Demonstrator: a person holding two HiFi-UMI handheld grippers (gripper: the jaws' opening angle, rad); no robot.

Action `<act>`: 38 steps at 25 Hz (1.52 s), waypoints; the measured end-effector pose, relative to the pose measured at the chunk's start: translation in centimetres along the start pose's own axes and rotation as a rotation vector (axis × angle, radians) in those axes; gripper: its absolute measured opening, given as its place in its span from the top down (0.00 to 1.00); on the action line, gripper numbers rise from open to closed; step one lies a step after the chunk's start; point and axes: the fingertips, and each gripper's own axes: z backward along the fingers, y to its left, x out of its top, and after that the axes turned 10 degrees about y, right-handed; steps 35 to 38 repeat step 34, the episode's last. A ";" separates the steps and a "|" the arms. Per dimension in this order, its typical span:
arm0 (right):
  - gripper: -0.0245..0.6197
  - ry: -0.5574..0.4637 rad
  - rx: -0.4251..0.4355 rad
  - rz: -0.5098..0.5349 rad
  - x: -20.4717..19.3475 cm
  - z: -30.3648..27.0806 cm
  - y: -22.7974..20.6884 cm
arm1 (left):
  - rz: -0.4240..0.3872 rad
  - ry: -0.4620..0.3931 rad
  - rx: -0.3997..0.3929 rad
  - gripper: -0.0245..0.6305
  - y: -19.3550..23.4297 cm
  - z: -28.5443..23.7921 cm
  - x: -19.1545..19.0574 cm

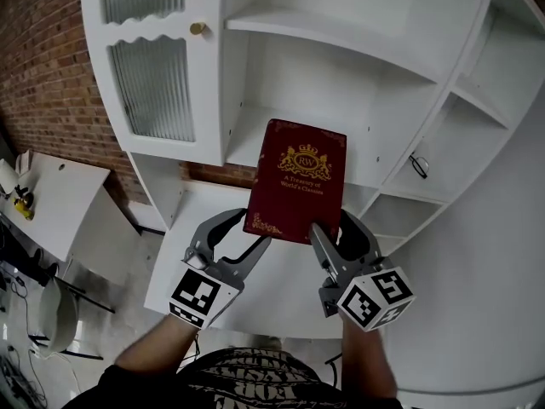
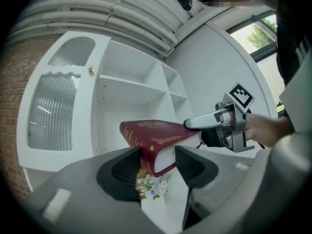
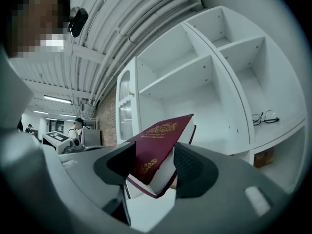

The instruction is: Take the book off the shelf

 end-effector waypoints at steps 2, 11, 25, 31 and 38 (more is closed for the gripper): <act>0.57 -0.011 -0.008 0.017 0.8 0.8 0.9 | -0.009 -0.012 -0.003 0.61 -0.2 0.9 0.8; 0.57 -0.066 -0.035 0.084 3.8 3.5 4.9 | -0.088 -0.079 0.002 0.61 -0.6 5.1 4.9; 0.57 -0.057 -0.066 0.109 3.8 4.1 8.0 | -0.077 -0.087 -0.015 0.61 -0.2 7.8 4.5; 0.57 -0.048 -0.058 0.112 3.6 3.3 8.5 | -0.069 -0.086 -0.002 0.61 0.5 8.3 4.0; 0.57 -0.040 -0.052 0.099 3.0 3.0 8.4 | -0.074 -0.078 0.002 0.61 0.5 8.3 3.4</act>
